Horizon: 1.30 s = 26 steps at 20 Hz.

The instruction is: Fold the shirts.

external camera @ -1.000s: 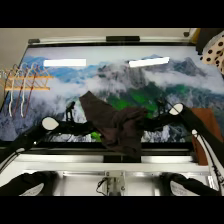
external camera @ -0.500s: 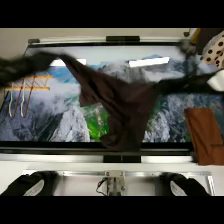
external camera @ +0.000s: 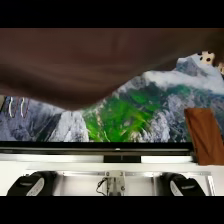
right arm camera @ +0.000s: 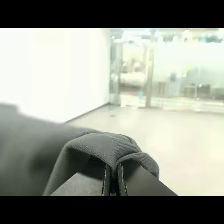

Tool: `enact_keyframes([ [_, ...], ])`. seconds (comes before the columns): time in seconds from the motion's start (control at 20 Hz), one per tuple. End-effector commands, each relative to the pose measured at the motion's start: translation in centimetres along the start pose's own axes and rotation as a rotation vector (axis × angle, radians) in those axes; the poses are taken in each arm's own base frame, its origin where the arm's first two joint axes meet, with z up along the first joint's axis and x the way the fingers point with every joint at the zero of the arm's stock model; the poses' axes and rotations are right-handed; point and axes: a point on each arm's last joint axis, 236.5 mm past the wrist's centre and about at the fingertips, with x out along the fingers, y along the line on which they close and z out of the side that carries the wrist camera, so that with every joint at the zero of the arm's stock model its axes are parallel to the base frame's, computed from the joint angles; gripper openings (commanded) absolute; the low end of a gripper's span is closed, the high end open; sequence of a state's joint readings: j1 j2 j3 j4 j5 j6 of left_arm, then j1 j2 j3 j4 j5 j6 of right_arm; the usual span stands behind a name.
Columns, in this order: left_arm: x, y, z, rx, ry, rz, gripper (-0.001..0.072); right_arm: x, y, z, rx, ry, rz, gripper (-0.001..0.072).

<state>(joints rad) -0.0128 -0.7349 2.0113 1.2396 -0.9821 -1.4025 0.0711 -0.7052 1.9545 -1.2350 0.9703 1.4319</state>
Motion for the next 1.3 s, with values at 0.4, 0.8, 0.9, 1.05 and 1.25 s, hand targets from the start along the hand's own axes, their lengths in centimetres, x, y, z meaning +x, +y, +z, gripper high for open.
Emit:
enact_keyframes([
  [0.4, 1.7, 6.7, -16.8, 0.008, 0.496, 0.225, 0.0033, 6.5, -8.0, -16.3, -0.012, 0.57, -0.212, 0.0078],
  [0.8, 9.9, 9.7, -43.6, -0.226, 0.804, 0.288, 0.0033, 19.7, -12.9, -45.3, 0.196, 0.954, -0.248, 0.0079],
  [0.9, 13.5, 10.2, -48.0, -0.293, 0.784, 0.287, 0.0033, 24.1, -14.2, -48.1, 0.316, 0.815, -0.301, 0.0079],
  [1.05, 16.0, 9.1, -56.0, -0.481, 0.873, 0.283, 0.0033, 26.8, -14.5, -52.5, 0.523, 0.739, -0.355, 0.0079],
  [1.25, 15.9, 6.4, -63.6, -0.736, 0.988, 0.294, 0.0036, 24.5, -12.1, -61.1, 0.666, 0.957, -0.355, 0.0079],
])
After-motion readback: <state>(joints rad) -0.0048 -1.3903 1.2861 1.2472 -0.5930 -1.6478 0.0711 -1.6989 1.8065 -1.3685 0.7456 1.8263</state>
